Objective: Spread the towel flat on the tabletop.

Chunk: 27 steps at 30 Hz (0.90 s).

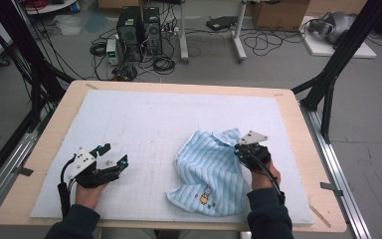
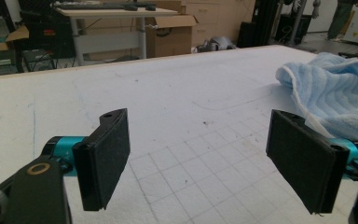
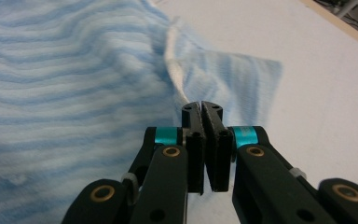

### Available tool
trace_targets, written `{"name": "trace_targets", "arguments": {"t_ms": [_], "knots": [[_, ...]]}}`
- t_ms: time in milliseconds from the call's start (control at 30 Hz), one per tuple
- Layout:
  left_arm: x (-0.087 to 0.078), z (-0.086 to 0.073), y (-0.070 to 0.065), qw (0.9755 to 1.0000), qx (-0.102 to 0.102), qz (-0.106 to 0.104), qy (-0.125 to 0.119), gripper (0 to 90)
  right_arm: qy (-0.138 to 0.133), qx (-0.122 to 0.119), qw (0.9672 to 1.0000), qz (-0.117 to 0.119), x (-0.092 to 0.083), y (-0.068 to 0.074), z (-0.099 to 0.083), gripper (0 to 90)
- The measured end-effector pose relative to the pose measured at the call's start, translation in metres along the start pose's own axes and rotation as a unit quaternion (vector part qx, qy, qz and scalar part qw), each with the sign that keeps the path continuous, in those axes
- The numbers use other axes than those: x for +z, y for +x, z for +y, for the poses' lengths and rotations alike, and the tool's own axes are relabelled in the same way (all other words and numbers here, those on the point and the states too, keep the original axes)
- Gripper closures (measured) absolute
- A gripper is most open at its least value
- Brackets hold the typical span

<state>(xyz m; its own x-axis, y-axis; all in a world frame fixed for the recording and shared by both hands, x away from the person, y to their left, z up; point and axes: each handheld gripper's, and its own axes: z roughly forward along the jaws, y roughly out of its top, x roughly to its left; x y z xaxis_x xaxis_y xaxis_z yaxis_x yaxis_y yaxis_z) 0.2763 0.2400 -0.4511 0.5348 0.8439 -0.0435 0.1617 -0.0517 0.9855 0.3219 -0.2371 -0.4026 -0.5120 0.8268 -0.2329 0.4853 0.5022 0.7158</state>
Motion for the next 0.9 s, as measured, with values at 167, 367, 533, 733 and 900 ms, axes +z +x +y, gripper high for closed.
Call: {"name": "trace_targets", "arguments": {"t_ms": [167,367,533,733,900], "knots": [[0.000,0.000,0.000,1.0000,0.002,-0.001,0.000,24.2,0.000,0.036,0.9988,-0.033,-0.011,-0.022,-0.013,87.7],[0.004,0.002,0.001,0.9998,-0.002,-0.010,0.017,24.4,0.022,0.082,0.9943,-0.065,-0.013,-0.045,-0.035,87.6],[0.007,0.009,0.001,0.9996,-0.013,-0.017,0.019,24.0,0.033,0.105,0.9906,-0.081,-0.012,-0.054,-0.047,87.5],[0.024,0.025,-0.009,0.9981,-0.005,-0.053,0.032,24.1,0.031,0.132,0.9864,-0.094,-0.013,-0.061,-0.057,75.0],[0.044,0.037,-0.021,0.9951,0.011,-0.090,0.038,24.3,-0.025,0.130,0.9874,-0.087,-0.027,-0.057,-0.051,52.2]]}}
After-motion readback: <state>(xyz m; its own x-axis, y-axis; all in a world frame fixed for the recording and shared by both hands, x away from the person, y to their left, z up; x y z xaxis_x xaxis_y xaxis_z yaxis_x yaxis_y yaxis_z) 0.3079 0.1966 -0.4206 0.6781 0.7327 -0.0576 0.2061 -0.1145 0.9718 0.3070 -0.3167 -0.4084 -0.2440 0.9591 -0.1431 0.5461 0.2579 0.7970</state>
